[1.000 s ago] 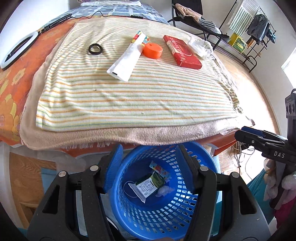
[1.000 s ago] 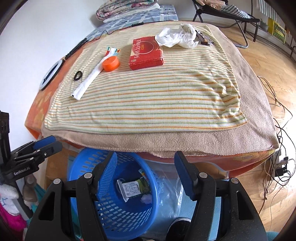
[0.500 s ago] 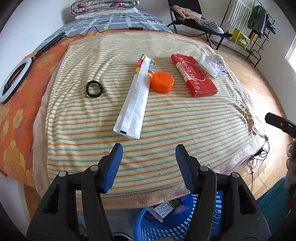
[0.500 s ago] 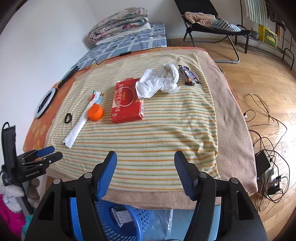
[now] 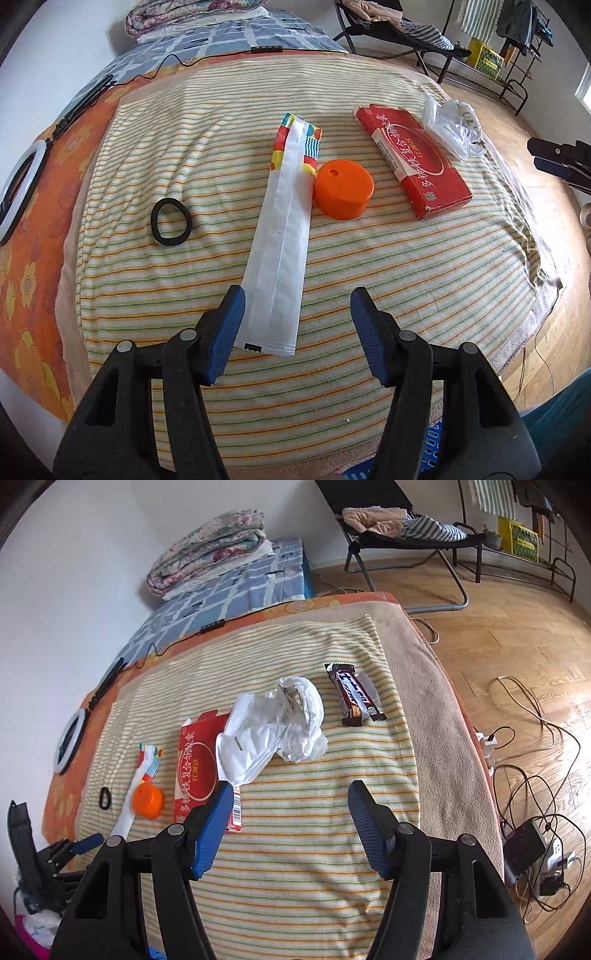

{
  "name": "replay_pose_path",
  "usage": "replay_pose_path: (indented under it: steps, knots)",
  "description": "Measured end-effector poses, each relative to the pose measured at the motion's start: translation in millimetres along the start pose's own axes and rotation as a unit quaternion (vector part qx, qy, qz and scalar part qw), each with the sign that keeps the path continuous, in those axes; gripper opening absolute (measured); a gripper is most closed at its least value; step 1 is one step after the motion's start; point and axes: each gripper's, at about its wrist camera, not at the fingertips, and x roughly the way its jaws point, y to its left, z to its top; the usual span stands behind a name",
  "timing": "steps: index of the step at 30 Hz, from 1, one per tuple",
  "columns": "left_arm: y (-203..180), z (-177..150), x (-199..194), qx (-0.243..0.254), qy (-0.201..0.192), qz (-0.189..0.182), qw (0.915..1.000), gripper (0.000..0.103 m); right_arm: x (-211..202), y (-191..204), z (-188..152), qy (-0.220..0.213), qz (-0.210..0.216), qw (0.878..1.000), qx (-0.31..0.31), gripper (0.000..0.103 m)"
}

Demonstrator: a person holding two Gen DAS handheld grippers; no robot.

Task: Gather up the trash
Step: 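Move the right gripper toward the white plastic bag while the left gripper approaches the paper strip, then grasp the white plastic bag with the right gripper while the left gripper grasps the paper strip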

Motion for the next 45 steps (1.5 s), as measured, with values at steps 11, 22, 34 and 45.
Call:
replay_pose_path:
  steps: [11,22,34,45]
  knots:
    - [3,16,25,0.013,0.004,0.027,0.9995,0.061,42,-10,35,0.008,-0.004,1.0,0.017,0.064]
    - [12,17,33,-0.003,0.001,0.026,0.9997,0.041,70,-20,45,0.016,-0.011,0.999,0.04,0.063]
    - [16,18,27,-0.017,-0.008,0.021,0.9996,0.022,72,-9,41,0.016,-0.008,1.0,0.02,0.022]
    - [18,18,6,-0.027,-0.028,0.02,0.999,0.02,39,6,37,-0.021,-0.003,1.0,-0.003,0.017]
